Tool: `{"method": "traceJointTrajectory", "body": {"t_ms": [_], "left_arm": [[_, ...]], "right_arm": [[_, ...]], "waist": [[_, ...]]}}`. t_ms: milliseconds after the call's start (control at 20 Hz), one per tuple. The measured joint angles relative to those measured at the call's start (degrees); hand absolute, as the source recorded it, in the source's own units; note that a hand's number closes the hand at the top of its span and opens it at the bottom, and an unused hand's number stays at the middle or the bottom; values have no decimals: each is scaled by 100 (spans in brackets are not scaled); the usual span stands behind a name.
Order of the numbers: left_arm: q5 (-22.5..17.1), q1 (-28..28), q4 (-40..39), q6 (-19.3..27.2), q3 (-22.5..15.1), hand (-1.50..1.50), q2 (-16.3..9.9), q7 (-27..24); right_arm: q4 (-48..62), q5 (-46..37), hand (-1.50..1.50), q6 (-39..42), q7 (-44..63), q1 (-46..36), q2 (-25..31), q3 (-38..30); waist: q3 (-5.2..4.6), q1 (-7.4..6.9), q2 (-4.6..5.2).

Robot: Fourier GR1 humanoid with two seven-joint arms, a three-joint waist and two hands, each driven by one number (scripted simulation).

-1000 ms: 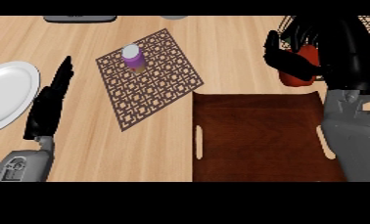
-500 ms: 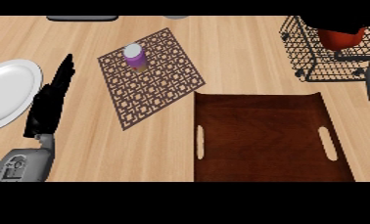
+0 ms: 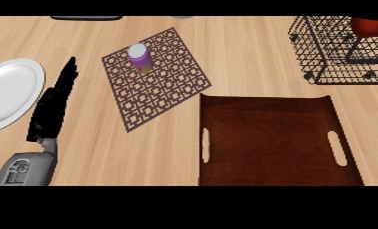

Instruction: Pick the bell pepper from the tray and place it in the tiered basket

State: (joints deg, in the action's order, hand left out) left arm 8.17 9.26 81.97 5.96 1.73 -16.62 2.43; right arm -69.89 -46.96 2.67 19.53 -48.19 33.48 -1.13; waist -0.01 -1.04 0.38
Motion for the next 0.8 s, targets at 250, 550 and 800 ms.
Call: {"method": "traceJointTrajectory", "body": {"t_ms": [250,550,800], "left_arm": [[39,141,-25,-25,23,0,3,91],[75,-16,179,-52,2,0,68,141],[85,66,60,-107,56,0,62,63]], "right_arm": [[1222,-567,150,-568,-528,-270,294,-53],[2689,-664,150,-742,-1545,-874,626,-303],[3657,-556,150,-791,-2293,-1121,683,-528]], "waist": [[3,-25,9],[4,-57,7],[4,-66,22]]}}
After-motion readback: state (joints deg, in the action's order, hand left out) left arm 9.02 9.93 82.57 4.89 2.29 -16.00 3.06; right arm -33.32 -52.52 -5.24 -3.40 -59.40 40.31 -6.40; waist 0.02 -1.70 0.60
